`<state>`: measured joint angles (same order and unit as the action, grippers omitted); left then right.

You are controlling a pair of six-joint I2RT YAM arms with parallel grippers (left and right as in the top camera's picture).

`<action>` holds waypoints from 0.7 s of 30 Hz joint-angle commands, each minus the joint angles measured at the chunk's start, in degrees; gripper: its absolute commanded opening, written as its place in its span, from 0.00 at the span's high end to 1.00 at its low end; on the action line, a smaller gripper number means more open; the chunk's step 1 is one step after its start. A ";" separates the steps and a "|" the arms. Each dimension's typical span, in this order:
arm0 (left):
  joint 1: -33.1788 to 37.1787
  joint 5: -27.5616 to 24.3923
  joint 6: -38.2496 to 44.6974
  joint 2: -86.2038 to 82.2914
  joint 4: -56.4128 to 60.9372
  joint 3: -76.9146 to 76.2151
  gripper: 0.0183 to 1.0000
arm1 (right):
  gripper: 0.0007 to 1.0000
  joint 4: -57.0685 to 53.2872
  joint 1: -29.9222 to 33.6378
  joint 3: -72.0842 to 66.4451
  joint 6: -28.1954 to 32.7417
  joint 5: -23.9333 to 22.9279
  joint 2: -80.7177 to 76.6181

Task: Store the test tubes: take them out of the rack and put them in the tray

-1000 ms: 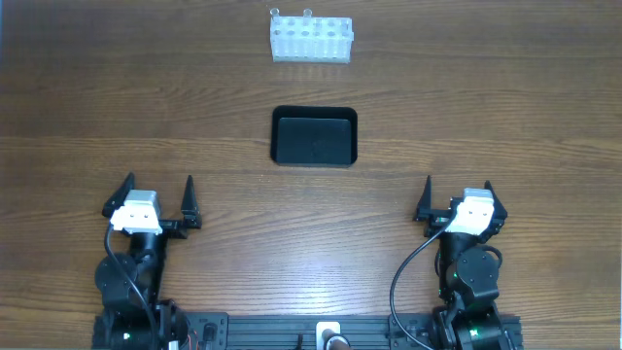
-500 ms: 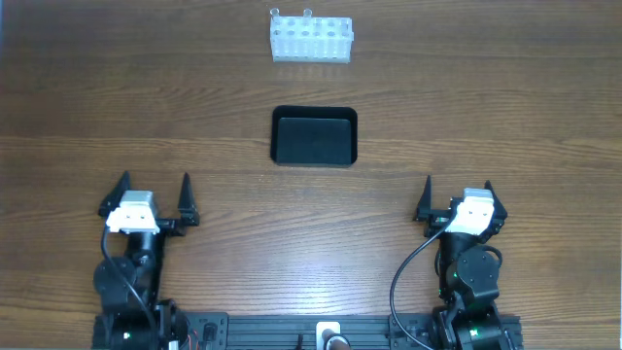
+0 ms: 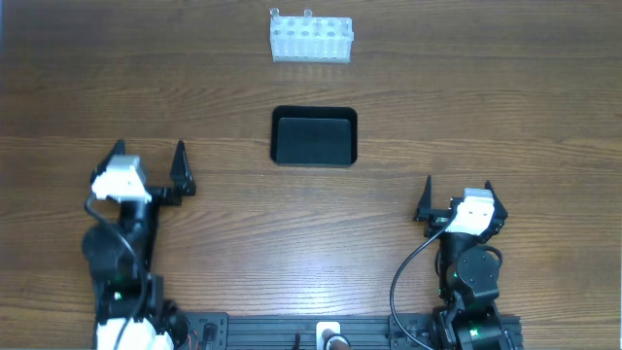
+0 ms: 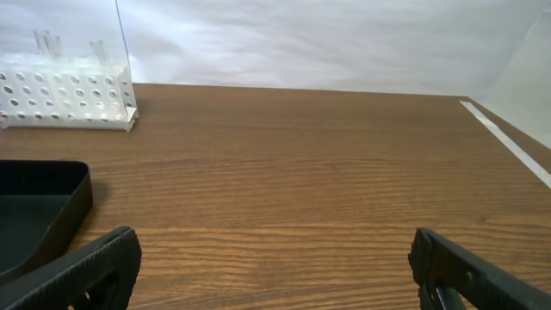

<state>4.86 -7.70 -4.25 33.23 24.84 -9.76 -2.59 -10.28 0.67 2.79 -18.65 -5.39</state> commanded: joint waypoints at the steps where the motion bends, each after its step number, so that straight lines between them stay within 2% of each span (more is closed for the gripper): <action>1: -3.04 -1.03 -0.96 10.95 0.66 -10.78 0.00 | 0.01 -0.02 0.35 -0.37 -0.39 -0.70 0.59; 7: -8.33 1.07 -0.94 28.06 0.48 -24.06 0.00 | 0.01 -0.02 0.35 -0.37 -0.39 -0.70 0.59; 18: -19.28 11.34 -1.05 52.61 -6.71 -45.75 0.00 | 0.01 -0.02 0.35 -0.37 -0.39 -0.70 0.59; 21: -21.33 15.45 -4.96 57.40 -11.69 -52.02 0.00 | 0.01 -0.02 0.35 -0.37 -0.39 -0.70 0.59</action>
<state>-14.96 2.37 -5.76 87.46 15.09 -56.45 -2.57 -10.24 0.67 2.74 -18.65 -5.39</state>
